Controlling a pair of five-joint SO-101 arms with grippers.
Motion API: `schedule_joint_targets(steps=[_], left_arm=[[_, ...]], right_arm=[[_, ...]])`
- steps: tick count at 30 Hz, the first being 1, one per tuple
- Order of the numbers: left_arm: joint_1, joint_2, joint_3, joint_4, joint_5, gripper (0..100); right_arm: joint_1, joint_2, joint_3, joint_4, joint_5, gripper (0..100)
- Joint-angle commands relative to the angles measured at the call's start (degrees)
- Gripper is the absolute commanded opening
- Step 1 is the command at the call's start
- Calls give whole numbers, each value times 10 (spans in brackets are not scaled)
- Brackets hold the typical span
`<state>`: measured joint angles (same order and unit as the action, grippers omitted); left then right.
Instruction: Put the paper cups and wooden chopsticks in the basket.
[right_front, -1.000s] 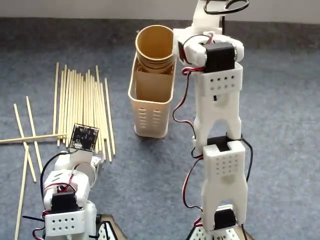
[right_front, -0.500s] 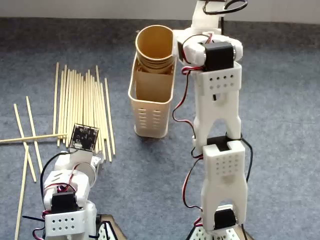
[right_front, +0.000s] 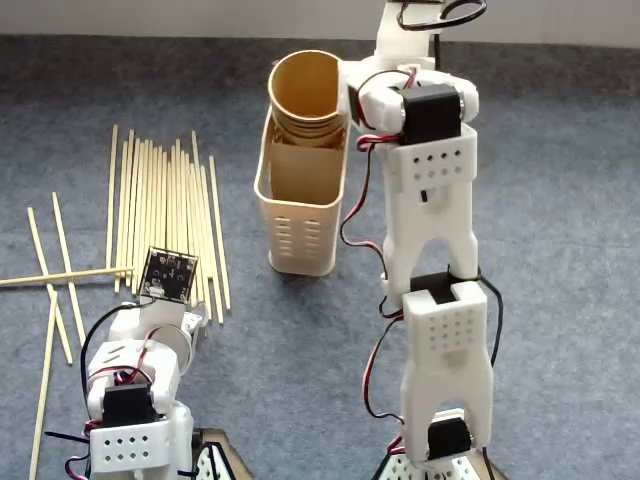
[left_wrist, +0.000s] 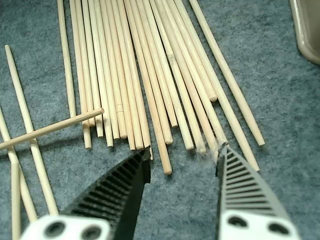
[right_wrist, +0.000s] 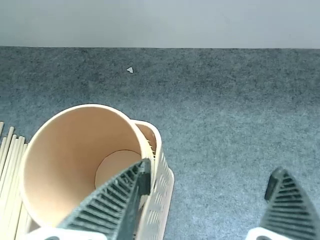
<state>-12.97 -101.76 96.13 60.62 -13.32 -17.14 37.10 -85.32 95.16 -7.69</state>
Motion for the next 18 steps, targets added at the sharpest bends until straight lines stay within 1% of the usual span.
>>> schedule_joint_targets(steps=[1,18], left_arm=[[8,-11,3,-1,-5,221],[8,-11,4,-1,-5,221]], right_arm=[[-8,-34,-2,0,-4,358],[-11,-36,-6,5,-4,358]])
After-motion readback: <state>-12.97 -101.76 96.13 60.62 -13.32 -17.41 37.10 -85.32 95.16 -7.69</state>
